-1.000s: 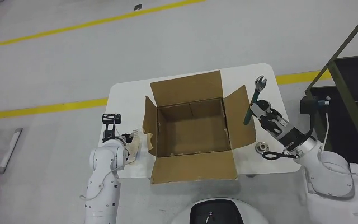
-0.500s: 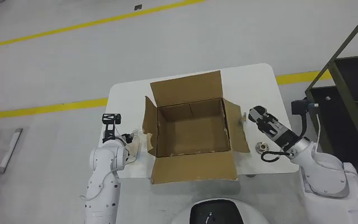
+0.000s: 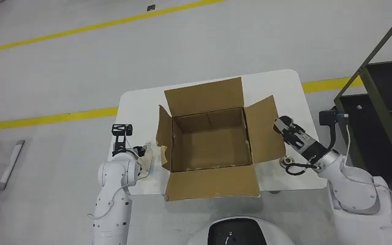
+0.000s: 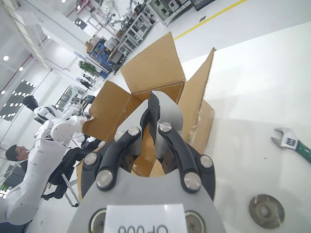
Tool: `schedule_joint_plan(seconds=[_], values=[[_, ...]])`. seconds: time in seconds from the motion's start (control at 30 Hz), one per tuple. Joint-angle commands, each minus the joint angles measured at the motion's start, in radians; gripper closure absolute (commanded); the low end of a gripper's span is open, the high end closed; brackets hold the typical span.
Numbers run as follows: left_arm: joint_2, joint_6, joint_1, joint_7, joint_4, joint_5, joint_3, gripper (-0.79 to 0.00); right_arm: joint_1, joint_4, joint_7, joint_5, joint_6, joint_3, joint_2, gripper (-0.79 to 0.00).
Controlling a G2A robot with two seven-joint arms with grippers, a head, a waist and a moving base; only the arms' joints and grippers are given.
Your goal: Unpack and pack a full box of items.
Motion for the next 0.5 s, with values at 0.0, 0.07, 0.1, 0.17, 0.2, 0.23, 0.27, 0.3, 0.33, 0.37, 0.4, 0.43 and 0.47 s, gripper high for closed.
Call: schedule_joint_plan(seconds=[0.0,0.07,0.1,0.17,0.2,0.23,0.27,0.3,0.33,0.37,0.4,0.43,0.47], values=[[0.000,0.000,0.000,0.000,0.000,0.000,0.000,-0.785,-0.006,-0.017,0.010,-0.006,-0.013,0.010,0.006,0.000],[0.000,0.000,0.000,0.000,0.000,0.000,0.000,-0.785,-0.009,-0.038,0.023,-0.048,-0.043,0.024,0.014,0.000],[0.000,0.000,0.000,0.000,0.000,0.000,0.000,-0.785,-0.010,-0.049,0.037,-0.090,-0.060,0.035,0.020,0.000],[0.000,0.000,0.000,0.000,0.000,0.000,0.000,-0.785,-0.009,-0.067,0.060,-0.172,-0.103,0.056,0.031,0.000],[0.000,0.000,0.000,0.000,0.000,0.000,0.000,-0.785,-0.004,-0.083,0.075,-0.233,-0.132,0.074,0.038,0.000],[0.000,0.000,0.000,0.000,0.000,0.000,0.000,-0.785,-0.002,-0.091,0.082,-0.287,-0.162,0.088,0.044,0.000],[0.000,0.000,0.000,0.000,0.000,0.000,0.000,-0.785,0.000,-0.098,0.096,-0.337,-0.195,0.102,0.051,0.000],[0.000,0.000,0.000,0.000,0.000,0.000,0.000,-0.785,0.003,-0.105,0.109,-0.386,-0.221,0.119,0.058,0.000],[0.000,0.000,0.000,0.000,0.000,0.000,0.000,-0.785,0.006,-0.108,0.126,-0.433,-0.261,0.130,0.065,0.000],[0.000,0.000,0.000,0.000,0.000,0.000,0.000,-0.785,0.013,-0.110,0.140,-0.485,-0.294,0.149,0.073,0.000],[0.000,0.000,0.000,0.000,0.000,0.000,0.000,-0.785,0.020,-0.112,0.135,-0.533,-0.315,0.166,0.079,0.000],[0.000,0.000,0.000,0.000,0.000,0.000,0.000,-0.785,0.021,-0.106,0.139,-0.576,-0.355,0.171,0.085,0.000],[0.000,0.000,0.000,0.000,0.000,0.000,0.000,-0.785,0.022,-0.089,0.150,-0.609,-0.380,0.177,0.091,0.000]])
